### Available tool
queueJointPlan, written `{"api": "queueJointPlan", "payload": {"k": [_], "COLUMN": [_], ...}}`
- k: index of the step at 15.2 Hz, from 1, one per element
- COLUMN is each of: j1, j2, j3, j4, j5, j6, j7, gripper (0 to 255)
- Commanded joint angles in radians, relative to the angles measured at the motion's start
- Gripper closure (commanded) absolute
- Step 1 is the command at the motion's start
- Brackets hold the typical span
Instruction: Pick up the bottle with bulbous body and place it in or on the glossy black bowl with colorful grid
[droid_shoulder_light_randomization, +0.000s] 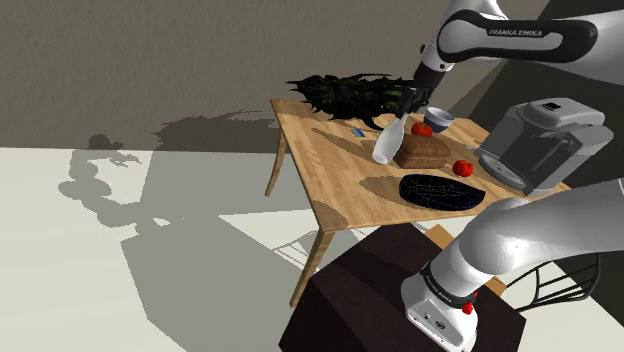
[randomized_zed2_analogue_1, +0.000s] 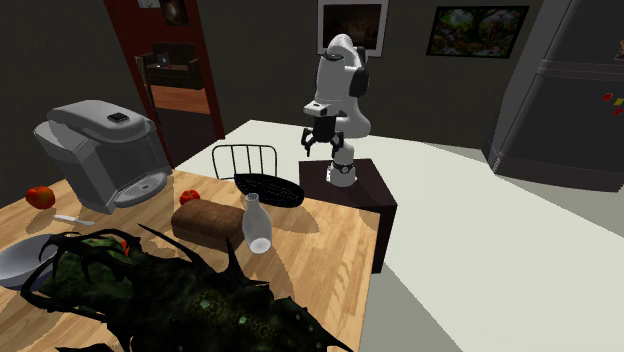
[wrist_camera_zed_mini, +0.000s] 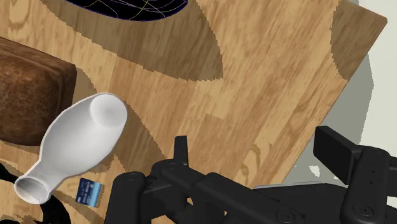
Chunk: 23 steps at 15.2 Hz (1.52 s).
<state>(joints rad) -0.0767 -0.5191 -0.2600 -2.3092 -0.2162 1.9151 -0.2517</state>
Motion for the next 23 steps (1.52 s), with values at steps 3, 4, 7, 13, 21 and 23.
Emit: {"api": "queueJointPlan", "payload": {"k": [3,4,7,13,21,23], "j1": [-0.009,-0.010,-0.012,-0.031,-0.142,-0.144], "j2": [0.120,0.151,0.251,0.480,0.787,0.796], "j3": [-0.087,-0.108,-0.170,-0.276,-0.317,-0.313], "j4": [0.073,0.095,0.165,0.341,0.619,0.605], "j5": [0.018,0.028,0.069,0.212,0.436,0.443], "j6": [0.059,0.071,0.103,0.135,0.093,0.115], "j7": [-0.091,-0.115,-0.191,-0.366,-0.567,-0.571], "gripper": [0,0,0,0,0,0]}}
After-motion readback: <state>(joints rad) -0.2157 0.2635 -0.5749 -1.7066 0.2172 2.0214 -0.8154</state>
